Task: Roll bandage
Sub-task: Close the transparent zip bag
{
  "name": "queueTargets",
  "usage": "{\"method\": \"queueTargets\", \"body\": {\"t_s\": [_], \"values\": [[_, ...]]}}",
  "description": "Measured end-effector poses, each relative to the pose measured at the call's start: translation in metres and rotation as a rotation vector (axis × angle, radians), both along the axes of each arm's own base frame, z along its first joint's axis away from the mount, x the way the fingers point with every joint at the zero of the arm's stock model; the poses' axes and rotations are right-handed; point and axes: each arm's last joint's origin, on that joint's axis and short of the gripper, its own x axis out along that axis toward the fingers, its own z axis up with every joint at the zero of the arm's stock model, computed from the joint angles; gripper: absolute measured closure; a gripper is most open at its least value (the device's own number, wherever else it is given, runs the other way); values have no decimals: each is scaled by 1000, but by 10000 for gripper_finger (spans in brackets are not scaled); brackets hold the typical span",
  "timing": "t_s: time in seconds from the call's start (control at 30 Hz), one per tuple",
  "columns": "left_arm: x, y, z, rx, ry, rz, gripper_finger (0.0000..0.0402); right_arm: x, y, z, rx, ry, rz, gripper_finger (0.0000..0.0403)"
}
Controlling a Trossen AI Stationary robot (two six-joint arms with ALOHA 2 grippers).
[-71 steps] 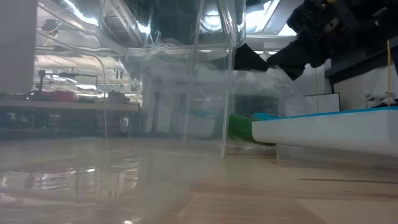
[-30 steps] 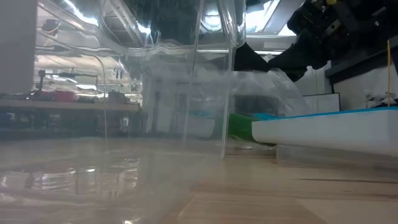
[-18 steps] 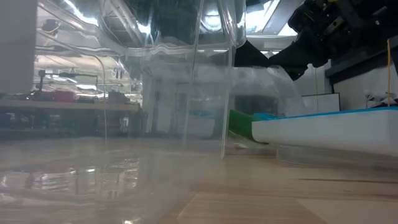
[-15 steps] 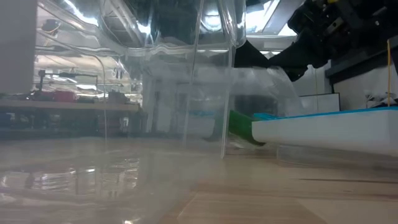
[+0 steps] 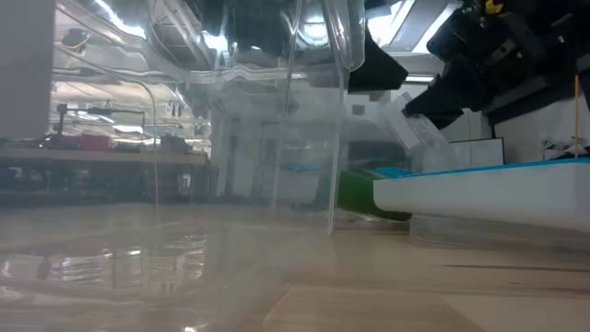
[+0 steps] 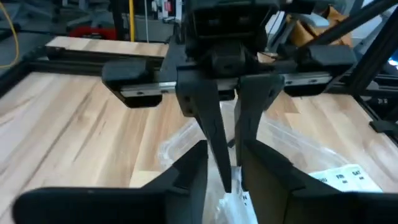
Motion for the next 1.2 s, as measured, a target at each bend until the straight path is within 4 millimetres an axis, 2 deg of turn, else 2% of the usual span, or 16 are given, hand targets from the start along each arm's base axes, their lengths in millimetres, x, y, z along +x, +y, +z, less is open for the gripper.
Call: {"method": "queueTargets", "body": {"t_s": [0.2,0.6,0.87,1.0,1.2], "values": [[0,-1,2,-13,-7,-9,281,1,0,2,-2,-21,-1,377],[-3,-6,-7,-15,79,-25,279,3,0,7,-27,-80,2,377],[-3,-5,-7,-8,76,-27,280,3,0,8,-24,-87,8,377],[-3,-6,-7,31,74,-43,306,3,0,9,-24,-93,8,377],[-3,-6,-7,85,72,-65,387,3,0,9,-17,-93,27,377]]}}
